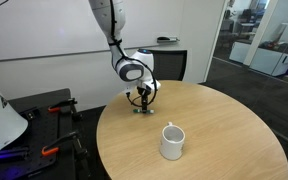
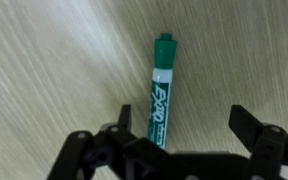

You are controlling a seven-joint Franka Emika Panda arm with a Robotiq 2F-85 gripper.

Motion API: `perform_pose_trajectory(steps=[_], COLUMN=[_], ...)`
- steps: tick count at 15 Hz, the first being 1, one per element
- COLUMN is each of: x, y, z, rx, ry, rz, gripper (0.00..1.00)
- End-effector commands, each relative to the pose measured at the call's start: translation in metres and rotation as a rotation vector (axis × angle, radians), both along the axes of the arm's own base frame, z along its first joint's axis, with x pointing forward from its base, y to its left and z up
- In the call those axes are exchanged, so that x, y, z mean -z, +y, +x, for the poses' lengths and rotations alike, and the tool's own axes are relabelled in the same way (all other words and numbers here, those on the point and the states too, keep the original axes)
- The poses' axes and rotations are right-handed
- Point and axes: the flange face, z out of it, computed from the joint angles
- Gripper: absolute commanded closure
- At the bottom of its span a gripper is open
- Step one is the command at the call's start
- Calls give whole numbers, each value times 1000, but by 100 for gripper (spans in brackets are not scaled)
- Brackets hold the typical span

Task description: Pick up the pen from the table and put it in the mug cup.

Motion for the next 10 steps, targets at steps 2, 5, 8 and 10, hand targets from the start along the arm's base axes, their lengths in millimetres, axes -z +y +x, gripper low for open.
perform_pose_trajectory(steps=[2, 5, 8, 10], x=[7, 9, 8, 3], y=[3, 3, 0, -1], z=[8, 9, 11, 11], rx=[31, 31, 31, 27], ry=[-9, -10, -12, -16], rz=[-7, -7, -10, -11], gripper=[34, 58, 79, 94])
